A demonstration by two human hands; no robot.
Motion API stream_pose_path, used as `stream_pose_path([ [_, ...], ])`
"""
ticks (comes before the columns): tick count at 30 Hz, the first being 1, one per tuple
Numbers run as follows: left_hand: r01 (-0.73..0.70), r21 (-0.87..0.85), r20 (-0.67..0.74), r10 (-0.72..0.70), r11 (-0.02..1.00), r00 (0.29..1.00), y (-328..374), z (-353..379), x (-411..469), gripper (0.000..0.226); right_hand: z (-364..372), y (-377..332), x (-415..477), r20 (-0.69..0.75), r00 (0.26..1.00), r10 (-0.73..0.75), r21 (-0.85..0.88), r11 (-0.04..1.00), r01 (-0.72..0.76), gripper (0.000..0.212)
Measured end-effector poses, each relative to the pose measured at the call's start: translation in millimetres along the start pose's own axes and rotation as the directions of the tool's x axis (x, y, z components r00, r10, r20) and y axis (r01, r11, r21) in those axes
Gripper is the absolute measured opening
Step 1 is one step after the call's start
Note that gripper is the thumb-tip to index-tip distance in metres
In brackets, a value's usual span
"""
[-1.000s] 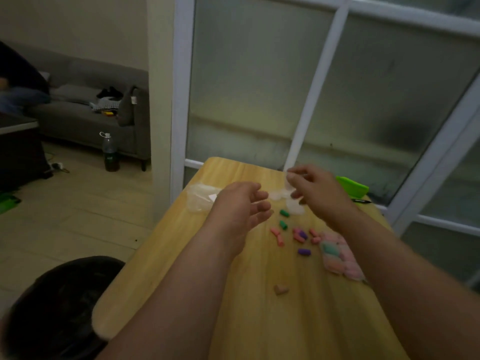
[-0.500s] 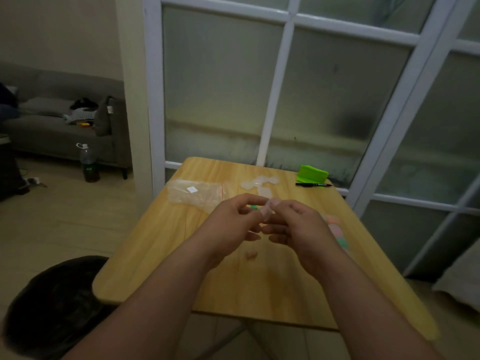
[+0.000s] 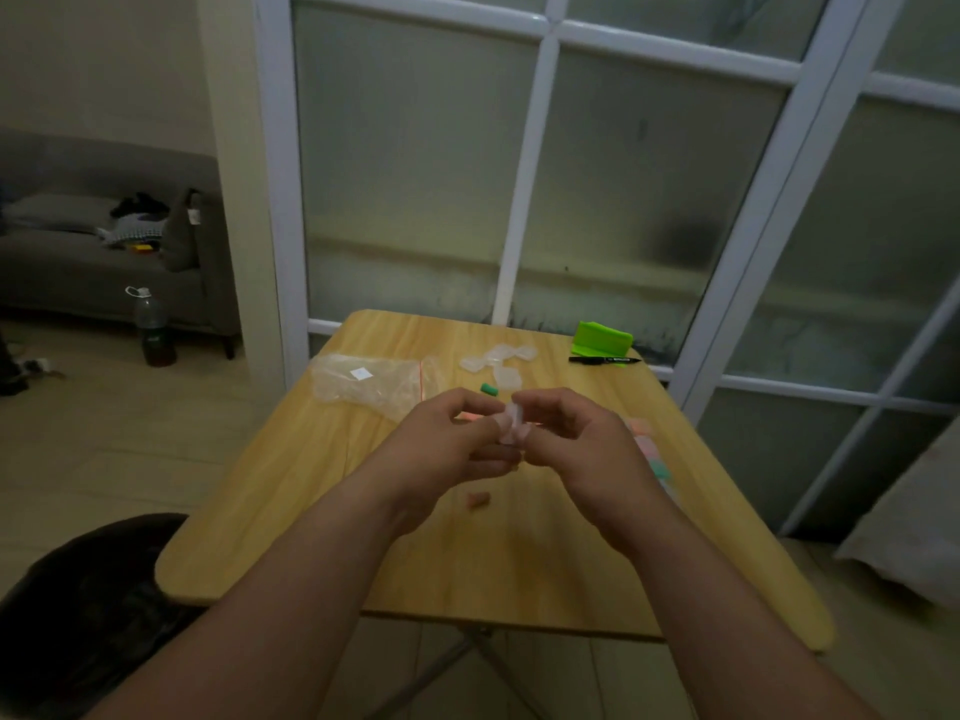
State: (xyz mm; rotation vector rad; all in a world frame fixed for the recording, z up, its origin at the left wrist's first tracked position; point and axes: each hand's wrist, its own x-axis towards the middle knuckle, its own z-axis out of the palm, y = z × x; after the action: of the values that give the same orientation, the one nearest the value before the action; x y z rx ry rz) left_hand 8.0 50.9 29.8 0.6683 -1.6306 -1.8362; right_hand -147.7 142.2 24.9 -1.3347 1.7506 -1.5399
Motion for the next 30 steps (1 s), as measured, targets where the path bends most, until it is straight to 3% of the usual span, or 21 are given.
stream_pose_path([
  [5,-0.007,0.08,-0.005,0.007,0.997,1.0,-1.7,0.8,1.0,0.018,-2.7,2.7,-0.3,-0.004,0.992,0.128,0.109,0.986,-0.127,0.014],
  [13,-0.013,0.094,0.054,0.008,0.996,0.998,2.9,-0.2,-2.7,0.027,-1.4,4.7,2.6,0.036,0.971,0.235,0.224,0.945,-0.237,0.021],
  [22,0.001,0.127,0.075,-0.011,0.992,0.997,4.5,-1.6,-6.4,0.026,-3.6,6.9,1.5,0.066,0.975,0.213,0.165,0.961,-0.221,0.019],
  [30,0.037,0.06,0.021,-0.039,0.997,0.999,3.0,0.7,-2.9,0.021,6.3,5.6,3.3,-0.059,0.988,0.142,0.069,0.988,-0.138,0.009],
])
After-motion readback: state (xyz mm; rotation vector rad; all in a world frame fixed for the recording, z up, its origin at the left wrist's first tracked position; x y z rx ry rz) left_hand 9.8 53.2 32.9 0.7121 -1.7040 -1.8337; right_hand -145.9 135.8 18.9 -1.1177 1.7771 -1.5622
